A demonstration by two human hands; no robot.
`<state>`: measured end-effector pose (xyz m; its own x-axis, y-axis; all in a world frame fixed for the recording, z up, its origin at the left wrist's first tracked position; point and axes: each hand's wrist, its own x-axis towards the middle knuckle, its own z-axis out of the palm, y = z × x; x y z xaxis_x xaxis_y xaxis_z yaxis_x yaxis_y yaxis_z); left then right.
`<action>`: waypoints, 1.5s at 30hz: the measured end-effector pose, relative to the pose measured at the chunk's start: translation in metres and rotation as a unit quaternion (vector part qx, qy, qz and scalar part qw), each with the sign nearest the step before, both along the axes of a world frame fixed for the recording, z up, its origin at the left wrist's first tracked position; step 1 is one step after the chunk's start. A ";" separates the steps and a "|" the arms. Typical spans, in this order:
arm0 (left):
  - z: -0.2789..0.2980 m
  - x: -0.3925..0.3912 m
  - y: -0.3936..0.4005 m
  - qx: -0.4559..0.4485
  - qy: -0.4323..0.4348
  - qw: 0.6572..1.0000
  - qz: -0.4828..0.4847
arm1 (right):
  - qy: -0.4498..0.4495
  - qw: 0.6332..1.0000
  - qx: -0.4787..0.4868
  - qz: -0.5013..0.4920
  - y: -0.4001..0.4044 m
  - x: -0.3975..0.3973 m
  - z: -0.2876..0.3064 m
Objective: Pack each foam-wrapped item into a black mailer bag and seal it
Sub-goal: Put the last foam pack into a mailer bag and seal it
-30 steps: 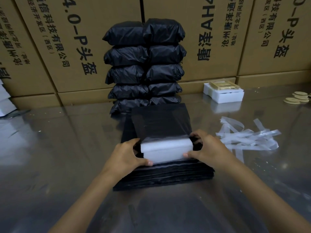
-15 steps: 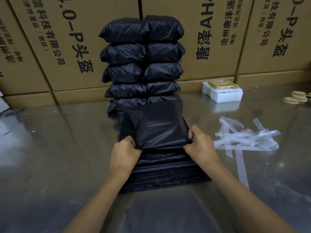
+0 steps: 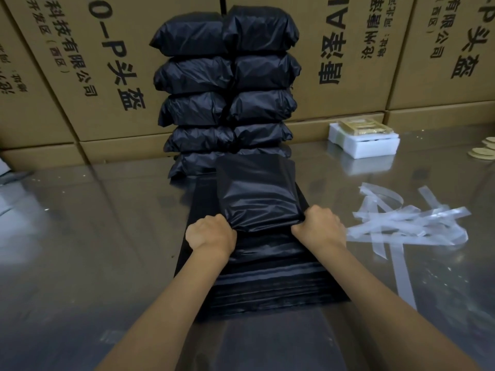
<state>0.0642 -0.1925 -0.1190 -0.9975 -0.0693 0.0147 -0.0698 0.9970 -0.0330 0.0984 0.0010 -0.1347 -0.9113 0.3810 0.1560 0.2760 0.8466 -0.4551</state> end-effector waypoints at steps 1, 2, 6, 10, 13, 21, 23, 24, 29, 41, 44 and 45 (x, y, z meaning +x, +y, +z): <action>0.000 -0.001 0.002 -0.027 -0.003 1.000 0.002 | -0.002 1.000 0.001 -0.004 -0.001 -0.002 0.001; 0.000 0.000 0.004 -0.048 -0.004 0.999 0.001 | -0.005 1.000 0.001 -0.006 -0.002 -0.003 0.001; -0.004 -0.003 0.005 -0.074 0.007 0.997 -0.018 | -0.021 1.000 0.013 -0.002 -0.001 -0.007 0.002; -0.008 0.000 -0.001 -0.004 0.025 1.000 -0.015 | -0.054 0.998 0.036 0.011 0.004 -0.008 0.010; -0.006 0.006 0.000 0.063 0.080 0.994 -0.035 | -0.022 0.996 0.084 0.011 0.003 -0.009 0.018; 0.005 -0.006 0.018 0.364 0.094 0.927 0.018 | -0.003 0.998 -0.001 0.057 -0.014 -0.017 0.023; 0.004 -0.006 0.016 0.404 0.089 0.911 0.010 | 0.022 0.998 -0.014 0.055 -0.015 -0.014 0.017; 0.004 -0.006 0.015 0.409 0.088 0.908 0.002 | 0.029 0.998 -0.016 0.049 -0.014 -0.013 0.016; 0.003 0.007 0.003 0.360 0.089 0.928 -0.019 | 0.036 0.999 0.025 0.026 0.000 0.001 0.019; 0.010 0.041 -0.010 0.203 0.166 0.964 -0.047 | 0.081 0.993 0.086 0.021 -0.011 0.032 0.033; 0.005 0.046 -0.010 0.180 0.151 0.971 -0.043 | 0.076 0.991 0.102 0.027 -0.012 0.038 0.034; 0.003 0.048 -0.011 0.176 0.139 0.974 -0.041 | 0.064 0.992 0.107 0.034 -0.012 0.041 0.033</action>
